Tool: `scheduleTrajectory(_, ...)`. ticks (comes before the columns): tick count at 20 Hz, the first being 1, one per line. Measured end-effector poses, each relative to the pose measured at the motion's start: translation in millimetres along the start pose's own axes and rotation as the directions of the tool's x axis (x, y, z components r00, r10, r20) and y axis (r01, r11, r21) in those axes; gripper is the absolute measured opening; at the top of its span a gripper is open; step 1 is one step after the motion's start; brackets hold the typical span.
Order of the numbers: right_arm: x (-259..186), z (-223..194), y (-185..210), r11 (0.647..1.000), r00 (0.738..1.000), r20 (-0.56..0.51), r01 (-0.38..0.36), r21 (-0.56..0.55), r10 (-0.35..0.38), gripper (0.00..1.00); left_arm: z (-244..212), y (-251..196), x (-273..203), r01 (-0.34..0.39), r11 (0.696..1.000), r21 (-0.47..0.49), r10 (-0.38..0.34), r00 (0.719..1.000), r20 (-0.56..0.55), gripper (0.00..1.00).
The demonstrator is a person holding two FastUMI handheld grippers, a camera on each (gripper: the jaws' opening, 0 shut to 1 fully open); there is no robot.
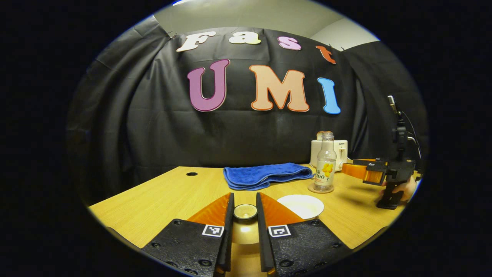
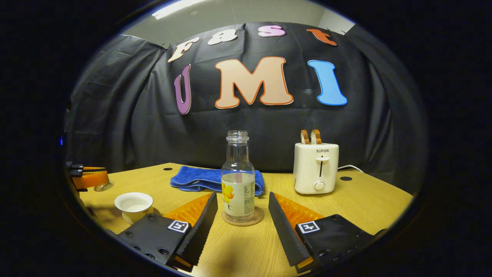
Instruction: Open the teacup lid with one hand, grasp the water bottle and pour water into the teacup with the other hand; after pouring, place the water bottle on the coaster and then close the teacup lid.
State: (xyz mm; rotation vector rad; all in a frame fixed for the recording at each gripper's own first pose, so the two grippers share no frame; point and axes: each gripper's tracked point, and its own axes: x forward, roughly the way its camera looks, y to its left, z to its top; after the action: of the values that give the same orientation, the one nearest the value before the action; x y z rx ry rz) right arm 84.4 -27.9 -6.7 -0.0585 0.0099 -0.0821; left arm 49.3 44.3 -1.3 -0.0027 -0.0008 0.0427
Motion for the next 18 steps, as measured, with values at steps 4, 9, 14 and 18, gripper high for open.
scheduleTrajectory(4,-21,1,-1,1.000,1.000,0.016,0.000,0.002,0.000,0.86,0,-26,14,0.091,0.996,-0.002,-0.091,0.996,0.001,0.28)
scheduleTrajectory(9,-40,3,-1,1.000,1.000,0.018,-0.020,0.003,0.020,0.87,0,-53,29,0.195,0.981,-0.004,-0.195,0.981,0.002,0.28)
scheduleTrajectory(14,-59,4,-2,0.999,0.999,0.018,-0.039,0.004,0.038,0.86,-1,-73,32,0.265,0.964,-0.003,-0.265,0.964,-0.004,0.27)
scheduleTrajectory(18,-73,5,-3,0.999,0.999,0.019,-0.046,0.004,0.046,0.87,-9,-81,39,0.294,0.956,0.004,-0.293,0.955,-0.048,0.27)
